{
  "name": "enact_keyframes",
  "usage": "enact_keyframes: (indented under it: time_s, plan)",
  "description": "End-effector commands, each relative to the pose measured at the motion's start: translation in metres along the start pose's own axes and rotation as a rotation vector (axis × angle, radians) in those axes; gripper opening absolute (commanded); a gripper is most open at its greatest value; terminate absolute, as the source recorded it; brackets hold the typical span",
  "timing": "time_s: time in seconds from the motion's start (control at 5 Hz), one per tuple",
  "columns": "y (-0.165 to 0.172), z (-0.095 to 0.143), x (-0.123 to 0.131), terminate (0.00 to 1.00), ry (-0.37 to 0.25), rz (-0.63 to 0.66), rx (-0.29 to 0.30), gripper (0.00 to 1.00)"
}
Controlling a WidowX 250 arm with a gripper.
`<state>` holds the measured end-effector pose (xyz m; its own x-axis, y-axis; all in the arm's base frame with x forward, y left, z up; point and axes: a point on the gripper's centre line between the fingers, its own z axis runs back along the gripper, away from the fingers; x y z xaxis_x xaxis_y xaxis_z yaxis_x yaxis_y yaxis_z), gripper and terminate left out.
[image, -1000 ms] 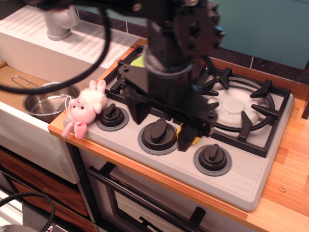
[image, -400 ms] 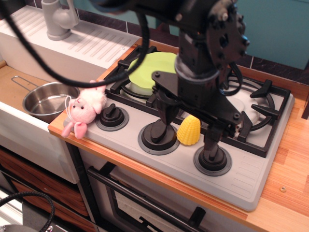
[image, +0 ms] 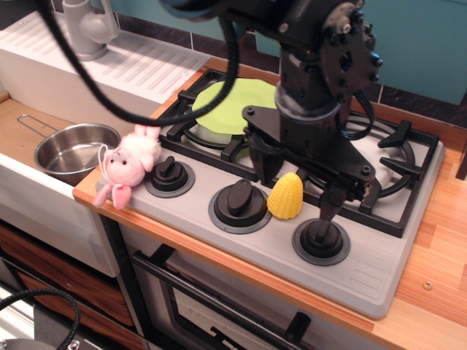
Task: End effector reaching corn
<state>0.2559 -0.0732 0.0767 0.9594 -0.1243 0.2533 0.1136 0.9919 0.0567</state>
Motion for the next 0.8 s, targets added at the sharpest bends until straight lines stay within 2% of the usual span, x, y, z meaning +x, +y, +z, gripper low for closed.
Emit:
enact_keyframes:
  time_s: [0.0, 0.2, 0.6]
  plan:
    - [-0.002, -0.003, 0.031, 0.0, -0.09, 0.026, 0.002, 1.0]
    - [0.006, -0.01, 0.036, 0.0, -0.111, 0.005, -0.004, 1.0]
    - [0.024, -0.011, 0.031, 0.0, -0.127, -0.018, 0.028, 1.0]
